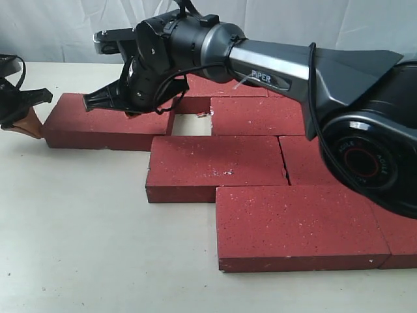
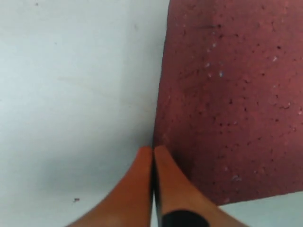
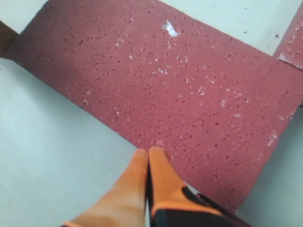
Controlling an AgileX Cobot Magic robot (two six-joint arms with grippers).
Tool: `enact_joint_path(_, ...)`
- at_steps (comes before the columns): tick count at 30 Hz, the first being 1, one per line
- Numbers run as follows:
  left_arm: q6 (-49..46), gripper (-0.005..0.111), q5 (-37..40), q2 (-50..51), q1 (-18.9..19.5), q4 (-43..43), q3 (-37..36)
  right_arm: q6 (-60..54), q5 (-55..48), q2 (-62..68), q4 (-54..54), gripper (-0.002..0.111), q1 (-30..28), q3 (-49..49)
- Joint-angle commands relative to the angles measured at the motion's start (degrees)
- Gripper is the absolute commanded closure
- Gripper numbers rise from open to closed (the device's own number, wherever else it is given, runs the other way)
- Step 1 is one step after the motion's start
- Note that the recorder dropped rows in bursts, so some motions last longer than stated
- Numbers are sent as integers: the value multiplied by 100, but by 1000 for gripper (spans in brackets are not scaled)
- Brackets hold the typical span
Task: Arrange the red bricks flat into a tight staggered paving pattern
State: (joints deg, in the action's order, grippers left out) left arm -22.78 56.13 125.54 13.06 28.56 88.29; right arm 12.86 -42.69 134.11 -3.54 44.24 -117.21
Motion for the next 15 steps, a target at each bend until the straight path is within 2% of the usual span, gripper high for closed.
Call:
enact_joint_path(1,-31,107,246,1,2,10,36,-10,83,-136,230,109,-26,-23)
enact_joint_path(5,-12,107,307,-107,2,-203,36,74,-14,-136,316,109,-26,-23)
enact_joint_path(15,-12,107,-687,-332,-11,-297,36,74,-13,-136,316,109,-26,-23)
